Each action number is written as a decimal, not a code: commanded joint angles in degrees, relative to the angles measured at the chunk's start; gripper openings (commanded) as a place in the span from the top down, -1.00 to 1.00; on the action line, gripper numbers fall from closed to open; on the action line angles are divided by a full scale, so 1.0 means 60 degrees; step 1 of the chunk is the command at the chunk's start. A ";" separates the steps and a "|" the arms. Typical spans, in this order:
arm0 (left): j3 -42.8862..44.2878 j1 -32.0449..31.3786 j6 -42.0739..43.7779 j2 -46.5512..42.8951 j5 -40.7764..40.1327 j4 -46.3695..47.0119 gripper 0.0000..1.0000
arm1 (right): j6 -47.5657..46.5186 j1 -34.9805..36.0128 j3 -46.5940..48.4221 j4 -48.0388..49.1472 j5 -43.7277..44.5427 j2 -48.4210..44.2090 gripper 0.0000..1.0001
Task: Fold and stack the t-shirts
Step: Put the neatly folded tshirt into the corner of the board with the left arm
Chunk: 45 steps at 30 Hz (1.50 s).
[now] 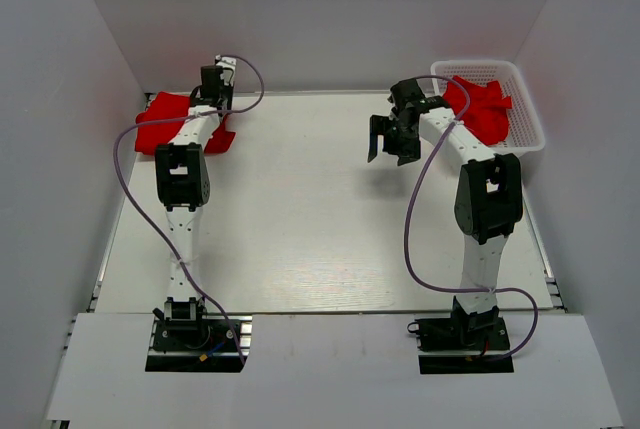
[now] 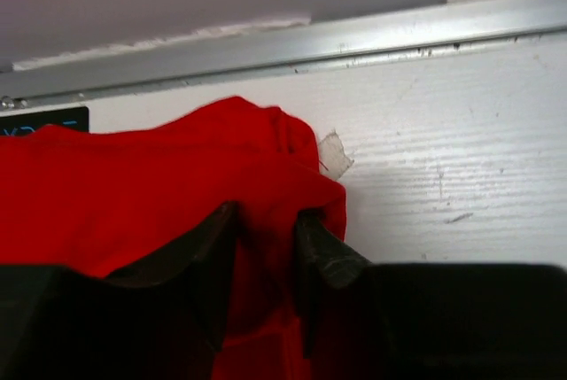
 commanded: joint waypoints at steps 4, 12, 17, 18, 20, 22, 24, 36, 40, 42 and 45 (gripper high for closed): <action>0.0838 -0.0007 -0.0683 -0.0290 -0.0510 0.0449 0.35 | -0.0148 -0.0055 0.0499 -0.0320 -0.0104 0.0239 -0.81; 0.0840 -0.0007 -0.0774 -0.0202 -0.0498 0.0728 1.00 | -0.0206 -0.0026 0.0529 -0.0349 -0.0089 0.0269 -0.81; 0.0619 -0.0007 -0.1256 -0.0115 -0.0585 0.1138 1.00 | -0.0206 -0.0041 0.0514 -0.0335 -0.0104 0.0269 -0.81; 0.0619 -0.0007 -0.1373 -0.0114 -0.0585 0.1240 1.00 | -0.0221 -0.0041 0.0500 -0.0320 -0.0104 0.0269 -0.81; 0.0619 -0.0007 -0.1622 -0.0114 -0.0440 0.1502 1.00 | -0.0235 -0.0041 0.0499 -0.0320 -0.0133 0.0298 -0.81; 0.0619 -0.0007 -0.2164 -0.0114 -0.0438 0.1709 1.00 | -0.0279 -0.0041 0.0485 -0.0306 -0.0148 0.0298 -0.81; 0.0619 -0.0007 -0.2457 -0.0114 -0.0191 0.2045 1.00 | -0.0265 -0.0041 0.0500 -0.0320 -0.0148 0.0313 -0.81; -0.1123 -0.0007 -0.2794 0.0150 -0.0364 0.2999 0.49 | -0.0367 -0.0070 0.0529 -0.0408 -0.0031 0.0371 -0.81; -0.1446 -0.0007 -0.2883 0.0238 -0.0569 0.3101 -0.55 | -0.0411 -0.0070 0.0529 -0.0466 -0.0133 0.0415 -0.81; -0.1330 -0.0007 -0.2971 0.0238 -0.0570 0.3101 -0.85 | -0.0411 -0.0056 0.0558 -0.0438 -0.0162 0.0415 -0.81; -0.1038 -0.0007 -0.2971 0.0135 -0.0570 0.3013 -0.87 | -0.0412 -0.0055 0.0616 -0.0481 -0.0236 0.0386 -0.81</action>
